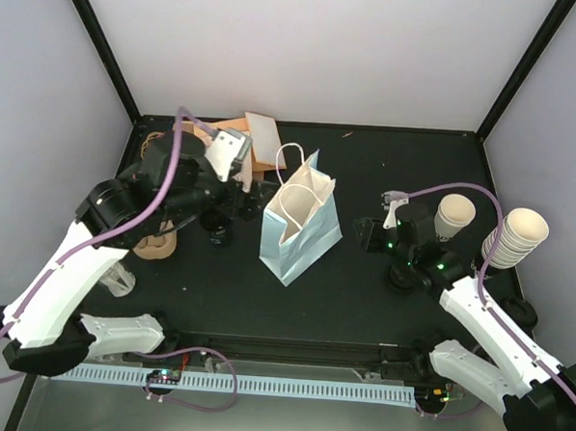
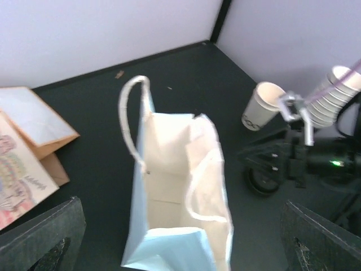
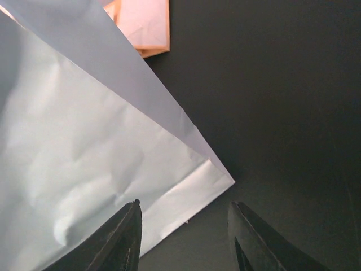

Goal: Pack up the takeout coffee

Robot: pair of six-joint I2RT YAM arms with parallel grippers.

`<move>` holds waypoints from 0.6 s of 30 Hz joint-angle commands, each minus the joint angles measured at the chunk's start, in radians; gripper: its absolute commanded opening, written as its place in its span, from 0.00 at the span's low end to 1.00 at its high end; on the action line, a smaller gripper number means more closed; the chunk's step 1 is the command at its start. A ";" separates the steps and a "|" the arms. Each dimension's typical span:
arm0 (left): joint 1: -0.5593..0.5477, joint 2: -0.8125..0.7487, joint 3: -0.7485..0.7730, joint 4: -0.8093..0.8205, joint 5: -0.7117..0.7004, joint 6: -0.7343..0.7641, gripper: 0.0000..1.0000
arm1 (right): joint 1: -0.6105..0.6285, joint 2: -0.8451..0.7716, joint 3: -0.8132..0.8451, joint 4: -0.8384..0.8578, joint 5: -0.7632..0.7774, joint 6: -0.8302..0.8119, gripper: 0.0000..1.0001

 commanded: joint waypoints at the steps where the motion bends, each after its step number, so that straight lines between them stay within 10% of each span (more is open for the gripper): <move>1: 0.141 -0.038 -0.047 0.002 0.093 -0.007 0.98 | -0.004 0.009 0.098 -0.096 -0.008 0.005 0.45; 5: 0.245 -0.070 -0.136 0.045 0.163 -0.013 0.99 | -0.006 0.024 0.190 -0.196 0.082 0.071 0.48; 10: 0.327 -0.089 -0.236 0.114 0.253 -0.032 0.99 | -0.006 0.023 0.261 -0.213 0.041 0.028 0.99; 18: 0.345 -0.100 -0.330 0.192 0.233 -0.018 0.98 | -0.003 0.036 0.287 -0.164 -0.217 -0.043 1.00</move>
